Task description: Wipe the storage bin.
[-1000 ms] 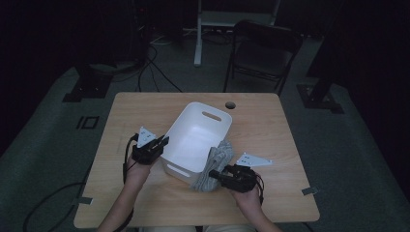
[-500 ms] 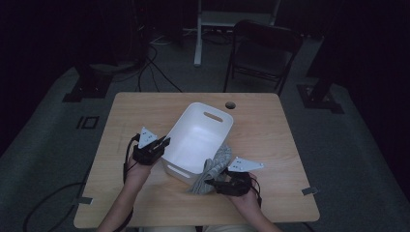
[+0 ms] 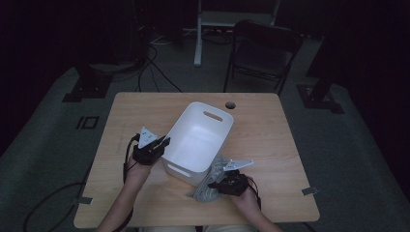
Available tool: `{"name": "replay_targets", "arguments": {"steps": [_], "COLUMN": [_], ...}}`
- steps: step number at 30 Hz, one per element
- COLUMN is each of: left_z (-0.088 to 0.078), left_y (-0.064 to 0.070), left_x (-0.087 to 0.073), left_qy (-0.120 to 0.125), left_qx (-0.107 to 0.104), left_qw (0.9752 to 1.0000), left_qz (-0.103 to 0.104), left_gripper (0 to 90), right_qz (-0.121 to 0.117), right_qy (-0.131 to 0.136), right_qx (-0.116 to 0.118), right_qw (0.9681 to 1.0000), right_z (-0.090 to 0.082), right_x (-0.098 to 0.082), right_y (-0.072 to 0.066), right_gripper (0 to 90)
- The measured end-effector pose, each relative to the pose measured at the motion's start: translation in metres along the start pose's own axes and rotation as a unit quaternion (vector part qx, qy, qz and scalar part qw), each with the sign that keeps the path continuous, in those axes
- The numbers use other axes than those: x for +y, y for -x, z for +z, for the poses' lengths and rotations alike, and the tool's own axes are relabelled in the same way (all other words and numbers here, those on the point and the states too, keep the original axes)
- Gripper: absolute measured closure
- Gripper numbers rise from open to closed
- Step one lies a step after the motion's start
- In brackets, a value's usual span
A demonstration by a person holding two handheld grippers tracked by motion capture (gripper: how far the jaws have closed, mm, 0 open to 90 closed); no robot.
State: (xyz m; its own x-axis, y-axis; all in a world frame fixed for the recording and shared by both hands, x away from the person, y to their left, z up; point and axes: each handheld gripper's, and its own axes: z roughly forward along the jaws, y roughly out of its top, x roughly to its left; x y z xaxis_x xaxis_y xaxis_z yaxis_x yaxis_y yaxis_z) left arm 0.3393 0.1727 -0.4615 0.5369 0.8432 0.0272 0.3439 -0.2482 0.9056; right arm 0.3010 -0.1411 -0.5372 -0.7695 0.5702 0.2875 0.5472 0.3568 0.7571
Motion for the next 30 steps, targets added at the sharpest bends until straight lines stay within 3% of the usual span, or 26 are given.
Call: {"name": "replay_targets", "arguments": {"steps": [3, 5, 6, 7, 9, 11, 13, 15, 18, 21, 30], "left_z": [0.000, 0.000, 0.000, 0.001, 0.001, 0.001, 0.001, 0.002, 0.003, 0.003, 0.004], "left_y": [0.000, 0.001, 0.001, 0.002, 0.001, 0.000, 0.000, 0.000, 0.001, 0.000, 0.001], "left_x": [0.000, 0.000, 0.000, 0.001, 0.001, 0.001, 0.001, 0.002, 0.003, 0.002, 0.002], "left_qy": [0.000, -0.001, -0.001, -0.003, -0.004, -0.004, -0.005, -0.006, -0.008, -0.004, -0.002], "left_qx": [0.005, 0.011, 0.011, 0.013, 0.011, 0.002, -0.001, -0.008, -0.007, -0.010, 0.005], "left_qw": [1.0000, 0.9999, 0.9999, 0.9999, 0.9999, 1.0000, 1.0000, 0.9999, 0.9999, 0.9999, 1.0000], "left_qz": [0.000, 0.000, 0.000, -0.003, 0.001, -0.001, 0.001, 0.007, 0.011, 0.002, -0.002], "left_gripper": [82.5, 82.7, 82.7, 82.8, 82.8, 82.7, 82.6, 82.5, 82.5, 82.4, 82.3], "right_qz": [-0.026, -0.023, -0.023, -0.032, -0.049, -0.059, -0.064, -0.053, -0.050, -0.027, 0.010], "right_qy": [0.000, 0.032, 0.032, 0.080, 0.126, 0.145, 0.143, 0.145, 0.131, 0.114, 0.028], "right_qx": [-0.032, -0.029, -0.029, -0.017, -0.014, -0.031, -0.036, -0.028, -0.042, -0.042, -0.072], "right_qw": [0.9991, 0.9988, 0.9988, 0.9962, 0.9907, 0.9872, 0.9870, 0.9877, 0.9892, 0.9923, 0.9970], "right_z": [-0.006, -0.018, -0.018, -0.035, -0.050, -0.056, -0.054, -0.048, -0.043, -0.035, -0.001], "right_x": [0.007, 0.012, 0.012, 0.021, 0.029, 0.034, 0.035, 0.033, 0.030, 0.025, 0.006], "right_y": [-0.008, -0.011, -0.011, -0.018, -0.025, -0.028, -0.028, -0.022, -0.018, -0.007, 0.024], "right_gripper": [73.1, 73.6, 73.6, 73.7, 73.7, 73.8, 73.9, 74.5, 74.9, 74.9, 74.9]}}
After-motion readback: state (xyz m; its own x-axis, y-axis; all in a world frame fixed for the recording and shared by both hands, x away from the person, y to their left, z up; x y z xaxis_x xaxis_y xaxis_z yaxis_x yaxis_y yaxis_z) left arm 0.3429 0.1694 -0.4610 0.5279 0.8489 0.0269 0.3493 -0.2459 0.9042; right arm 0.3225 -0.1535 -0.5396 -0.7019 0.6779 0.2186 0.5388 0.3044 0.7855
